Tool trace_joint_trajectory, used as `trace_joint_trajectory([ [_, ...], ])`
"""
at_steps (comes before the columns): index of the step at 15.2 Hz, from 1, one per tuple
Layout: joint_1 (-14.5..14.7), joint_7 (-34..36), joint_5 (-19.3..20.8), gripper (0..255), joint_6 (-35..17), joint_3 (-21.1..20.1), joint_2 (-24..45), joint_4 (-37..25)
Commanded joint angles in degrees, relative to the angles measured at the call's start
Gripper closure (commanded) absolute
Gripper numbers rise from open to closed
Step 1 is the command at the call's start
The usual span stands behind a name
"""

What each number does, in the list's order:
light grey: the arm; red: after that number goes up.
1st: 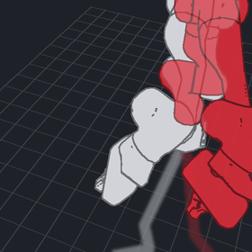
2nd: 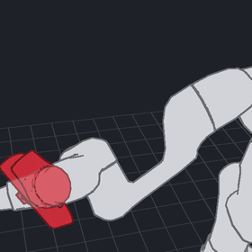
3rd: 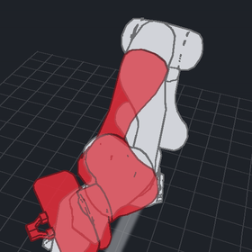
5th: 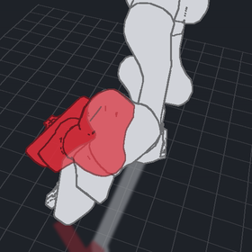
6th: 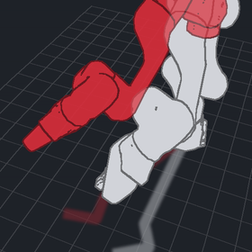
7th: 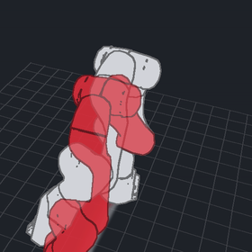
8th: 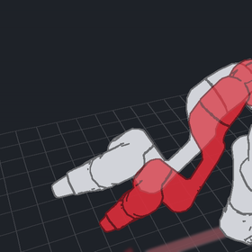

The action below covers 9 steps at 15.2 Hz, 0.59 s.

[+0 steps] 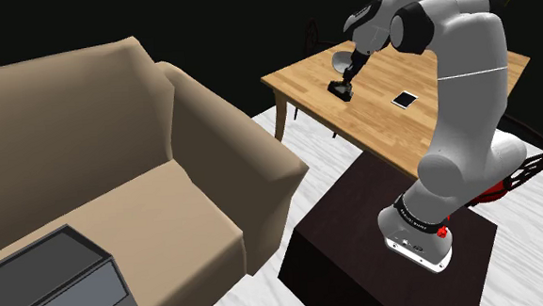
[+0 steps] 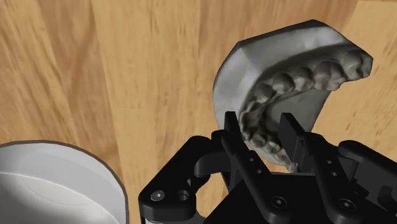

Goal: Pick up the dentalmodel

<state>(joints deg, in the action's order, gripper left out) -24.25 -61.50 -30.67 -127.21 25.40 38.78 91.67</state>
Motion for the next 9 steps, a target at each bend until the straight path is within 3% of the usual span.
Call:
trace_joint_trajectory([
  [1, 0.0, 0.0, 0.0, 255, 0.0, 0.0, 0.0, 0.0],
  [9, 0.5, 1.1, 1.3, 255, 2.5, 0.9, -2.1, -0.5],
])
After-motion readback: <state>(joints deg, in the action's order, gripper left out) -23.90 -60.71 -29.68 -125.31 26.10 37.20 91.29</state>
